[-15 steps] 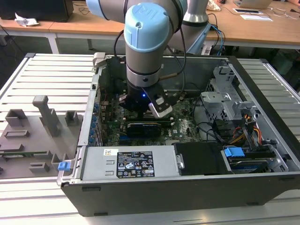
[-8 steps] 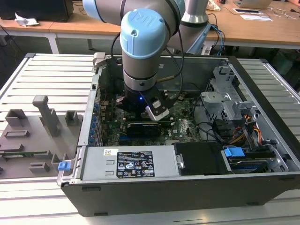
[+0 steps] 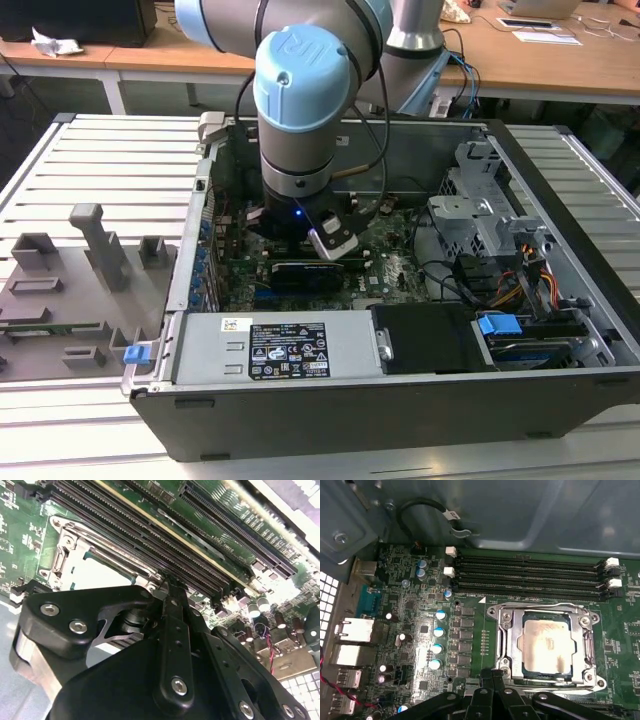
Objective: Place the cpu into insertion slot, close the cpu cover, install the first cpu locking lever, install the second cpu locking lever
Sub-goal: 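Install the second cpu locking lever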
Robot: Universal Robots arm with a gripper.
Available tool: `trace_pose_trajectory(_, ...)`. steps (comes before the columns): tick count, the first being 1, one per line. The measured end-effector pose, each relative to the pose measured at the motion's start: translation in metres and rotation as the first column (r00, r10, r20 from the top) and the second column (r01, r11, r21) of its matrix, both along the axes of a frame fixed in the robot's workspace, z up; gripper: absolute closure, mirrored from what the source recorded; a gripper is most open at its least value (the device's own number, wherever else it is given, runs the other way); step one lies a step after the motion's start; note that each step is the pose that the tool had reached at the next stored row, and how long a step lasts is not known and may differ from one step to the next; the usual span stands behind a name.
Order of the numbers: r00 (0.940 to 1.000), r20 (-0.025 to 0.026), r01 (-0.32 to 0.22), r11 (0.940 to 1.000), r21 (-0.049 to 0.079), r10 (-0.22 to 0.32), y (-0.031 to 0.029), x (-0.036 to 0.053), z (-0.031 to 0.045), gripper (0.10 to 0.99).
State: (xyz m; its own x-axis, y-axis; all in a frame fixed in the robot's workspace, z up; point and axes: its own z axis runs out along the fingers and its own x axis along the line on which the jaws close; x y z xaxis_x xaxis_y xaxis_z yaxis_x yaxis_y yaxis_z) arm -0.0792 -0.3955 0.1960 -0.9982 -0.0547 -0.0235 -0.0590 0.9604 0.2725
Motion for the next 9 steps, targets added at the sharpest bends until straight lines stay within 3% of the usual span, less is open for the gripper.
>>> trace_pose_trajectory(3, 1.0000, -0.0001, -0.001, 1.0000, 0.000, 0.001, 0.0002, -0.0009, -0.0005, 0.980)
trace_pose_trajectory(9, 1.0000, 0.0001, 0.000, 1.0000, 0.000, 0.000, 0.0003, -0.0009, 0.0131, 0.980)
